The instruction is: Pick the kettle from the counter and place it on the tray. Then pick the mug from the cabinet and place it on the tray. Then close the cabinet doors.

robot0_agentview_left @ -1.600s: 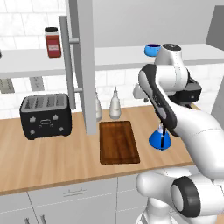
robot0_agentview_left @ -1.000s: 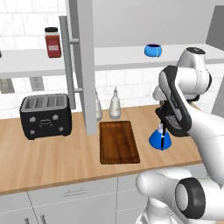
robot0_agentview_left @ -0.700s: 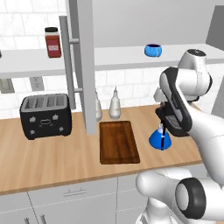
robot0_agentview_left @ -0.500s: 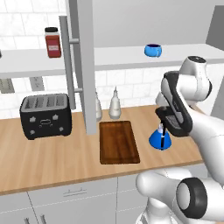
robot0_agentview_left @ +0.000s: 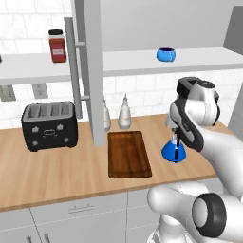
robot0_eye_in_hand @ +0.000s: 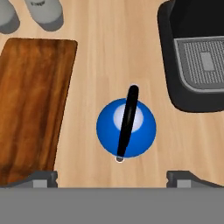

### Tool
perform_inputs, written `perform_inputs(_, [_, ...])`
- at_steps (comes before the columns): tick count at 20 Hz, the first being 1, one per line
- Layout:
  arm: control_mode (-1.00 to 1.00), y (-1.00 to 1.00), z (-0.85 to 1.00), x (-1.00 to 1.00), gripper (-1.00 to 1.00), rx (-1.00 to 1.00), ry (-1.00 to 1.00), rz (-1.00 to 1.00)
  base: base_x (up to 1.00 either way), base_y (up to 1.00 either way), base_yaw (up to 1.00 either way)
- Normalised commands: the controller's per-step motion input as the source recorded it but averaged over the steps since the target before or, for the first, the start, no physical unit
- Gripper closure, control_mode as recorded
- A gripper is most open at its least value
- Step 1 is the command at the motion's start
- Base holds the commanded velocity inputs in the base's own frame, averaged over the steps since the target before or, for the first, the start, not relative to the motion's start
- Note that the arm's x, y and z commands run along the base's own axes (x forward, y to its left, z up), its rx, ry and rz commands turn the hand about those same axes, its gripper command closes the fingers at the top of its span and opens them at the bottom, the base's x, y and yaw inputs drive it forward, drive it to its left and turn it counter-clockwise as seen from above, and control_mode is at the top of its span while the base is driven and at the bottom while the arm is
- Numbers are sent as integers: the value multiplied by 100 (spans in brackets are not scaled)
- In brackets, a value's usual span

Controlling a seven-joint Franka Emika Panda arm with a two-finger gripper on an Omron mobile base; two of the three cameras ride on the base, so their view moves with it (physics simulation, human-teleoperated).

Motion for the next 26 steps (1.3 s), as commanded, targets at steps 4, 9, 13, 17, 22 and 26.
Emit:
perform_inputs(4, [-100,0,-44,28,-100,1,0,0,0,0,0])
perform_inputs(9, [-100,-1,-36,26,-100,0,4,0,0,0,0])
perform_inputs(13, [-100,-6,-28,18,-100,0,6,0,0,0,0])
perform_inputs(17, [-100,-11,-22,10,-100,0,5,0,0,0,0])
perform_inputs(22, [-100,-5,-14,1,100,0,3,0,0,0,0])
perform_inputs(26, [-100,0,-18,5,100,0,2,0,0,0,0])
